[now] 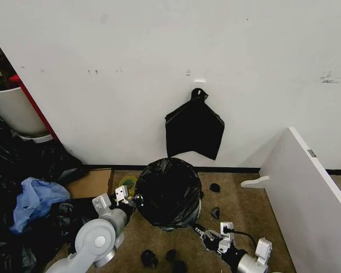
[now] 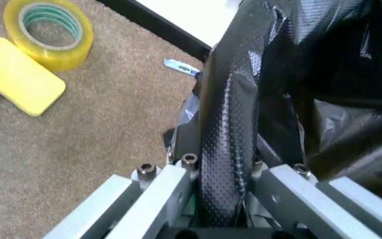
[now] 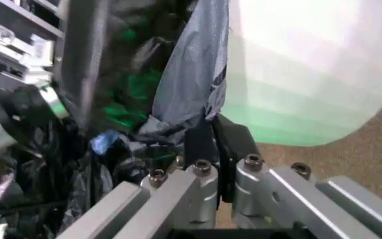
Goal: Place the garbage bag over the trash bin.
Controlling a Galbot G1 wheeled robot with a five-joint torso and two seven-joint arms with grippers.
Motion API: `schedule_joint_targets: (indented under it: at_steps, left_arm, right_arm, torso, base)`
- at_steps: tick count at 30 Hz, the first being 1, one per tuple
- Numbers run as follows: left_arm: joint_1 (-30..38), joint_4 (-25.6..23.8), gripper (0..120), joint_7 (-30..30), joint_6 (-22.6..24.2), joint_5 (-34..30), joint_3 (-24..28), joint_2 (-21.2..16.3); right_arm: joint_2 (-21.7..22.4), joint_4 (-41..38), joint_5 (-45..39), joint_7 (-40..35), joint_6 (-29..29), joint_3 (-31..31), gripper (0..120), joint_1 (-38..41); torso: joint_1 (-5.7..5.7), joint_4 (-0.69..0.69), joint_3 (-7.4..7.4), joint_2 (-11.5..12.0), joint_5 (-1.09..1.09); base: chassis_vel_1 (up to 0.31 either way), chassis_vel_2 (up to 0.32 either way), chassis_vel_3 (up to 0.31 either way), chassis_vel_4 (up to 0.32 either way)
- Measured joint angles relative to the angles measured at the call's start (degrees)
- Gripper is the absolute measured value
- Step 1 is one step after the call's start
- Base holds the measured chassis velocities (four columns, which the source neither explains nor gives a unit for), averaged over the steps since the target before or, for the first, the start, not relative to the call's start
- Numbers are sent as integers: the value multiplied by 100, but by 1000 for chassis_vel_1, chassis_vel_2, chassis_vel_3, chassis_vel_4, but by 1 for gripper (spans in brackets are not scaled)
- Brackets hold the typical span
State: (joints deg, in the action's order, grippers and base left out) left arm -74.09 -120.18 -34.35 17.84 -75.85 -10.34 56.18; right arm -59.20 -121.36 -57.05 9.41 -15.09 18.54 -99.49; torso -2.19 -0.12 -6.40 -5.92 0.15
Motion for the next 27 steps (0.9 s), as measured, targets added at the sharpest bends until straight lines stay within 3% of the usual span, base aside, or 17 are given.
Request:
schedule_joint_targets:
  at_steps: [7, 15, 22, 24, 25, 27]
  left_arm:
    - [14, -76, 1, -44, 12, -23, 33, 16]
    - [23, -76, 1, -65, 17, -26, 32, 5]
    - [83, 139, 1, -166, -41, 29, 42, 93]
    - [89, 155, 1, -176, -47, 31, 43, 97]
    - [103, 189, 1, -198, -60, 34, 43, 105]
    - [126, 245, 1, -246, -98, 55, 42, 114]
  right_arm:
    - [-38, 478, 646, -448, -35, -209, 0, 336]
    - [-53, 533, 966, -363, 36, -299, 1, 342]
    - [46, 273, 1189, -321, 191, -10, 28, 62]
    - [55, 252, 1189, -321, 188, 14, 30, 35]
    - [76, 169, 1196, -321, 177, 92, 40, -58]
    - [92, -108, 1269, -423, 134, 267, 46, -293]
  torso:
    - [0, 0, 0, 0, 1]
    - [0, 0, 0, 0, 1]
    - [0, 0, 0, 0, 0]
    - [0, 0, 1, 0, 0]
    - [0, 0, 0, 0, 0]
    - [0, 0, 1, 0, 0]
  base:
    - [0, 0, 0, 0]
    - [0, 0, 0, 0]
    - [0, 0, 0, 0]
    - [0, 0, 0, 0]
    - [0, 0, 0, 0]
    - [0, 0, 0, 0]
